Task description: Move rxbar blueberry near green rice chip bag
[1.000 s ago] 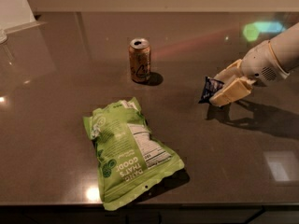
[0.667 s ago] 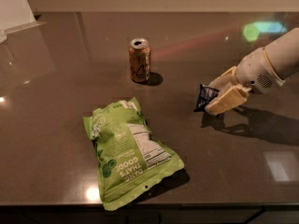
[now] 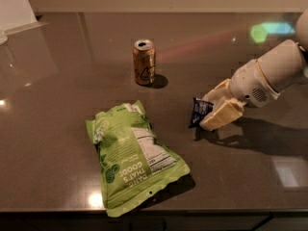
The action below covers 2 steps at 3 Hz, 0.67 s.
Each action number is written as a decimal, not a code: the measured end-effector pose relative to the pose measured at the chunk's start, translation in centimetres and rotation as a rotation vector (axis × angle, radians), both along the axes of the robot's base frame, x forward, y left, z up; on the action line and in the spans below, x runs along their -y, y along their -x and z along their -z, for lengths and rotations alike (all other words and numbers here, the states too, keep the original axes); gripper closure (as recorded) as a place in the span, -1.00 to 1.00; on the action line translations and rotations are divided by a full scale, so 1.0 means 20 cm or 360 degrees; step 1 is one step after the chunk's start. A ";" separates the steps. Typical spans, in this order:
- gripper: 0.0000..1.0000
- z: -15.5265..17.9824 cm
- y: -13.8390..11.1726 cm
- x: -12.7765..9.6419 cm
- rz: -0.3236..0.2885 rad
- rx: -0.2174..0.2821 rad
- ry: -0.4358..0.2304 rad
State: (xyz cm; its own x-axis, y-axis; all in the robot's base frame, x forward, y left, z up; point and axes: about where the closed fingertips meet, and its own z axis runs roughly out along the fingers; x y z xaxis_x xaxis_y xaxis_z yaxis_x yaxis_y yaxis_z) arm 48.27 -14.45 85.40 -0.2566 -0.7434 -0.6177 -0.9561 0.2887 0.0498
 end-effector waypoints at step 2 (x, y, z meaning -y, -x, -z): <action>0.19 0.00 0.02 -0.11 -0.0096 -0.0012 0.0012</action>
Offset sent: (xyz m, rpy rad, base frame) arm -0.0054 0.0316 -0.0012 -0.0089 0.0147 0.0820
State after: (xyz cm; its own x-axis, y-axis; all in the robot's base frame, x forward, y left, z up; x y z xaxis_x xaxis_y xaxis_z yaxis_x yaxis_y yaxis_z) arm 47.78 -12.16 85.34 -0.2159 -0.7622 -0.6102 -0.9714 0.2310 0.0552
